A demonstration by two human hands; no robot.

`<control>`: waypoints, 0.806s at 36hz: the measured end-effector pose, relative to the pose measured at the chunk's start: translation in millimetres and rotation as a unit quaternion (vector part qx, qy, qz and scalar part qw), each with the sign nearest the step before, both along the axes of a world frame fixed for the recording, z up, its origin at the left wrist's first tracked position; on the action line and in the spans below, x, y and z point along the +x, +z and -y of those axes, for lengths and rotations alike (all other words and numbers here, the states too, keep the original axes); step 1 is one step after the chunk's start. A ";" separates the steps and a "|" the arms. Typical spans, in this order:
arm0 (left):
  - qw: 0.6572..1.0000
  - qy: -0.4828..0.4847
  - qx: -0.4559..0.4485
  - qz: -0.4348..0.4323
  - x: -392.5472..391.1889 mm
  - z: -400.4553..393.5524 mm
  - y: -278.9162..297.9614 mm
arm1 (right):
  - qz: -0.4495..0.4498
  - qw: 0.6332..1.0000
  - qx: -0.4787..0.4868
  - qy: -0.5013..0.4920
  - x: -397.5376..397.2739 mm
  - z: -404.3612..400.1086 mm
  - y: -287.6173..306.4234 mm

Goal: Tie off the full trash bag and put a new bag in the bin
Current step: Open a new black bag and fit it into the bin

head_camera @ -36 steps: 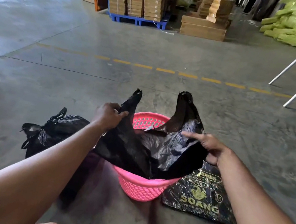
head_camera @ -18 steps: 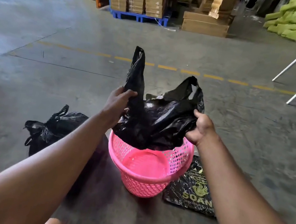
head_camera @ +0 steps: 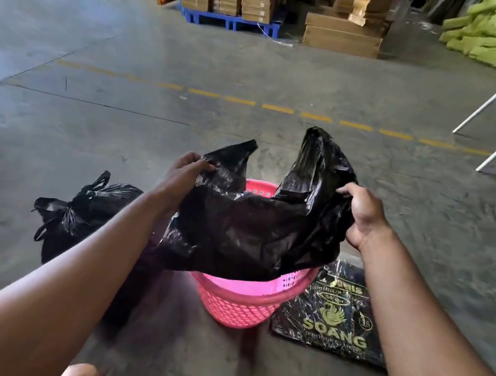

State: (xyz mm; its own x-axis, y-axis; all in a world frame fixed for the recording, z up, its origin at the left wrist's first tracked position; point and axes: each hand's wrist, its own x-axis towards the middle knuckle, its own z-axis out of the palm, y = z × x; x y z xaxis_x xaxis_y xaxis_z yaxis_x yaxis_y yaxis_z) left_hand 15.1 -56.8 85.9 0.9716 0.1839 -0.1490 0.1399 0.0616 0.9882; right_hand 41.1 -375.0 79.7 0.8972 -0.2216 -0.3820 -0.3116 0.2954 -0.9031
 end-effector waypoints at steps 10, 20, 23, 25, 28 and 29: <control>0.972 0.040 0.232 0.027 24.5 9.3 -3.0 | 0.047 0.967 -0.251 0.014 17.9 -13.5 -1.0; 0.966 0.051 0.251 0.036 13.2 -8.7 23.4 | 0.152 0.836 -0.526 -0.014 -4.1 6.3 28.7; 0.999 0.007 0.019 -0.046 -3.3 -3.6 16.4 | 0.133 0.910 -0.391 0.028 -21.0 -1.2 21.4; 0.999 -0.004 0.002 -0.040 -16.4 -0.8 4.0 | 0.119 0.954 -0.270 0.048 -31.2 -6.4 5.7; 0.998 -0.045 0.048 -0.019 -36.8 -3.6 -26.7 | 0.098 0.937 -0.309 0.126 -45.5 -8.3 -26.3; 0.994 -0.061 0.088 -0.005 -43.4 -5.8 -36.6 | 0.083 0.926 -0.336 0.154 -54.8 -11.2 -31.2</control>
